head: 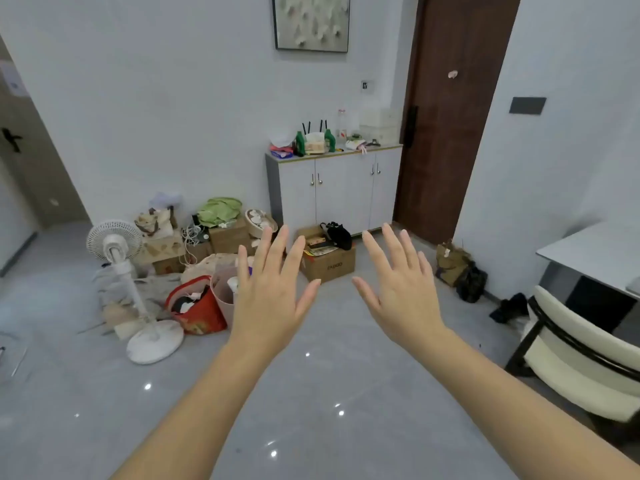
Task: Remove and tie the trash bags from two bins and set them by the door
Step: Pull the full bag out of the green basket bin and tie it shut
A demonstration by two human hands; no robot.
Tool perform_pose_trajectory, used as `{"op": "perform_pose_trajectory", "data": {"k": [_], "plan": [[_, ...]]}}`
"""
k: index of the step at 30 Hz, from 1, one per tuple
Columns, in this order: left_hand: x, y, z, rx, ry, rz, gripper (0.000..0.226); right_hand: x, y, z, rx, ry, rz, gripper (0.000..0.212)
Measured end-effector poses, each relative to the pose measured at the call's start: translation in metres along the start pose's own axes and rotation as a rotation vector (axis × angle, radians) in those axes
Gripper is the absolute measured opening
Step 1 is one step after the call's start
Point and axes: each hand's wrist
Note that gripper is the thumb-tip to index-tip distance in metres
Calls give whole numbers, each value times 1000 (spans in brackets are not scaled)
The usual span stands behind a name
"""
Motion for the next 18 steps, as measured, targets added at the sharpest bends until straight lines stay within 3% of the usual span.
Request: {"op": "perform_pose_trajectory", "data": {"k": [18], "plan": [[-151,-96,18,-203,154,-18,65,-81,-167,-53,-282,78,-79,66]]}}
Point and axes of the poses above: each hand's wrist, its own z-axis away from the middle knuckle, its own y-axis out of the back of the hand, x = y × z
